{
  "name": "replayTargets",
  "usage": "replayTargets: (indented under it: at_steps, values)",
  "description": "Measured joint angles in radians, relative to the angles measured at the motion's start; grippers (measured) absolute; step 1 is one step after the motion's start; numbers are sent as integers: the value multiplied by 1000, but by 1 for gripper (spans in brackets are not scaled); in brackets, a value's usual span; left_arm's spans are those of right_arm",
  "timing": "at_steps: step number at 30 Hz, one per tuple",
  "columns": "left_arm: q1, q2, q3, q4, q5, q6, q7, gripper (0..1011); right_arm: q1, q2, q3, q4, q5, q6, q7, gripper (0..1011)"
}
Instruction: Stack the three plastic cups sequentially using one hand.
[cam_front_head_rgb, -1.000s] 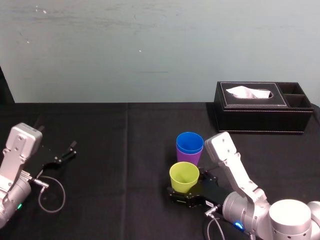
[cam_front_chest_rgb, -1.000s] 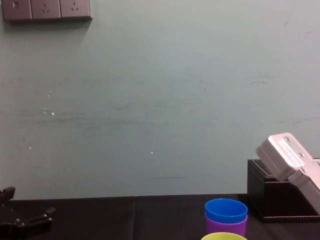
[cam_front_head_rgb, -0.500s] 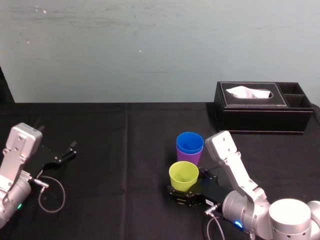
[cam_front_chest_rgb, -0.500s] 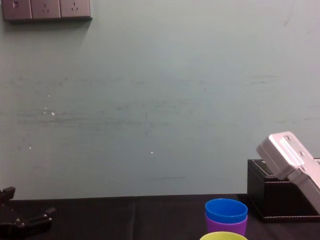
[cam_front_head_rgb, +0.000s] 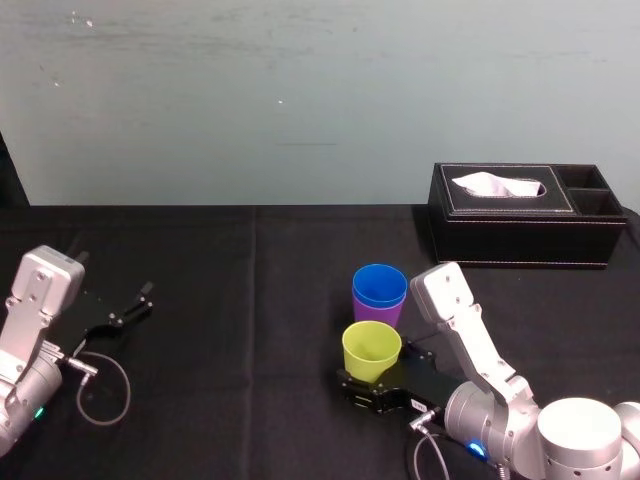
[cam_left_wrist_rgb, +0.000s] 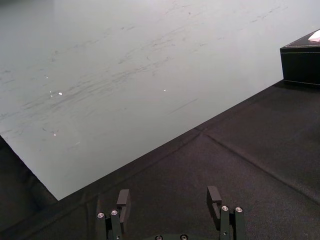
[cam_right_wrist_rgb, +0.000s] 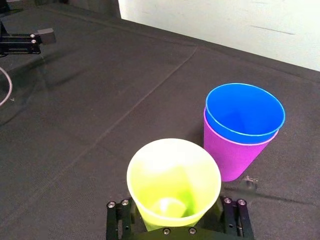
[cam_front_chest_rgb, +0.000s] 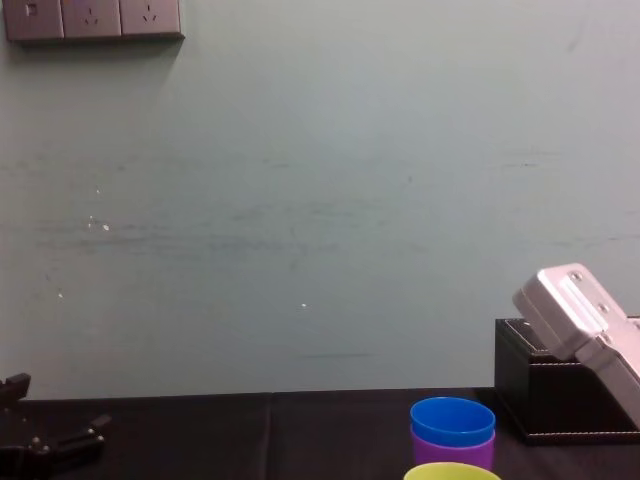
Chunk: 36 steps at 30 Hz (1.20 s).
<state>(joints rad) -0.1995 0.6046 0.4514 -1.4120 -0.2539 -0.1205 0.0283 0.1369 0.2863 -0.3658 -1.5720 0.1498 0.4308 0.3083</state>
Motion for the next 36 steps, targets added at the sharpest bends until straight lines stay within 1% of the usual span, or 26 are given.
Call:
replayTargets:
  at_steps: [2, 3, 4, 5, 7, 10, 20, 27, 30, 34, 36]
  values:
    - [0, 0, 0, 0, 0, 0, 0, 1000, 0, 0, 0, 0, 0, 0, 0, 863]
    - [0, 0, 0, 0, 0, 0, 0, 1000, 0, 0, 0, 0, 0, 0, 0, 823]
    - [0, 0, 0, 0, 0, 0, 0, 1000, 0, 0, 0, 0, 0, 0, 0, 813]
    - [0, 0, 0, 0, 0, 0, 0, 1000, 0, 0, -1, 0, 0, 0, 0, 771]
    - [0, 0, 0, 0, 0, 0, 0, 1000, 0, 1, -1, -1, 0, 0, 0, 732]
    - [0, 0, 0, 0, 0, 0, 0, 1000, 0, 1, -1, -1, 0, 0, 0, 717]
    - [0, 0, 0, 0, 0, 0, 0, 1000, 0, 1, -1, -1, 0, 0, 0, 717]
    - [0, 0, 0, 0, 0, 0, 0, 1000, -16, 24, 1, -76, 14, -2, 24, 717]
    - [0, 0, 0, 0, 0, 0, 0, 1000, -19, 41, 3, -124, 21, 0, 35, 717]
    - [0, 0, 0, 0, 0, 0, 0, 1000, -9, 56, 6, -163, 28, 9, 43, 717]
    - [0, 0, 0, 0, 0, 0, 0, 1000, 6, 62, 8, -178, 31, 18, 46, 717]
